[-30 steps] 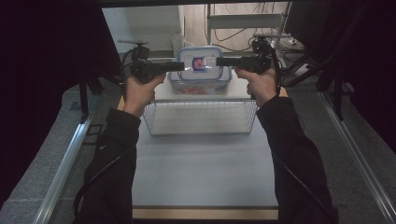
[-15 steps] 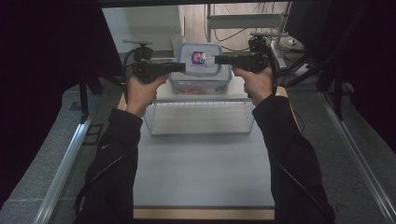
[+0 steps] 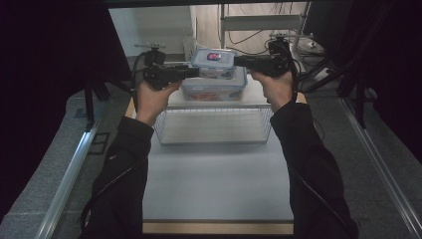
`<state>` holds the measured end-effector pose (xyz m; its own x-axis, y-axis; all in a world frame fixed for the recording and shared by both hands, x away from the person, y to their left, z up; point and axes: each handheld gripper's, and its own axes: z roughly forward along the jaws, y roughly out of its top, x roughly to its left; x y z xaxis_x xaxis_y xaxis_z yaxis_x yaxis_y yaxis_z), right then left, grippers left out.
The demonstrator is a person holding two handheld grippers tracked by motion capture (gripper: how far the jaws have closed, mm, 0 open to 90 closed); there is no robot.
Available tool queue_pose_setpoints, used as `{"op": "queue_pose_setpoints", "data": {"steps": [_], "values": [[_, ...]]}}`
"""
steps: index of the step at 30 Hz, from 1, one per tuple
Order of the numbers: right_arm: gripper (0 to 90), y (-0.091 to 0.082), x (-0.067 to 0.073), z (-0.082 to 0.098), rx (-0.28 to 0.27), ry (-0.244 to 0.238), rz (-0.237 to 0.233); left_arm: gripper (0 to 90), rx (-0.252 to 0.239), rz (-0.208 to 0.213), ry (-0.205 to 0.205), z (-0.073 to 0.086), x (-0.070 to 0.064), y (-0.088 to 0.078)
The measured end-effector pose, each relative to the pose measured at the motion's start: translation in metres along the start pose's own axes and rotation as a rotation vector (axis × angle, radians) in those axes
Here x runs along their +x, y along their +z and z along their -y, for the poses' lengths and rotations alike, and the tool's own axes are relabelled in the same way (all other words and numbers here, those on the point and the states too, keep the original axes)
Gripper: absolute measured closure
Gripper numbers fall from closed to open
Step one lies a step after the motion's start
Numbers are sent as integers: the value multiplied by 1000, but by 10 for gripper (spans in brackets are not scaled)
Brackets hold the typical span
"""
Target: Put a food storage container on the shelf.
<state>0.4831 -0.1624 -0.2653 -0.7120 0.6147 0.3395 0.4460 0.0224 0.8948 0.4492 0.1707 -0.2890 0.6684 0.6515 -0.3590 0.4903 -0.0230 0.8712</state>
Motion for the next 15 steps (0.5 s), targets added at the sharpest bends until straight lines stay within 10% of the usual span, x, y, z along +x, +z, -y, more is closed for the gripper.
{"op": "queue_pose_setpoints", "data": {"steps": [4, 15], "values": [[574, -2, 3, 4, 6, -20, -6, 380, -32, -57, 45, 0, -2, -4], [868, 3, 5, 13, 53, -90, 184, 748, -45, -238, 67, 1, 2, -5]]}}
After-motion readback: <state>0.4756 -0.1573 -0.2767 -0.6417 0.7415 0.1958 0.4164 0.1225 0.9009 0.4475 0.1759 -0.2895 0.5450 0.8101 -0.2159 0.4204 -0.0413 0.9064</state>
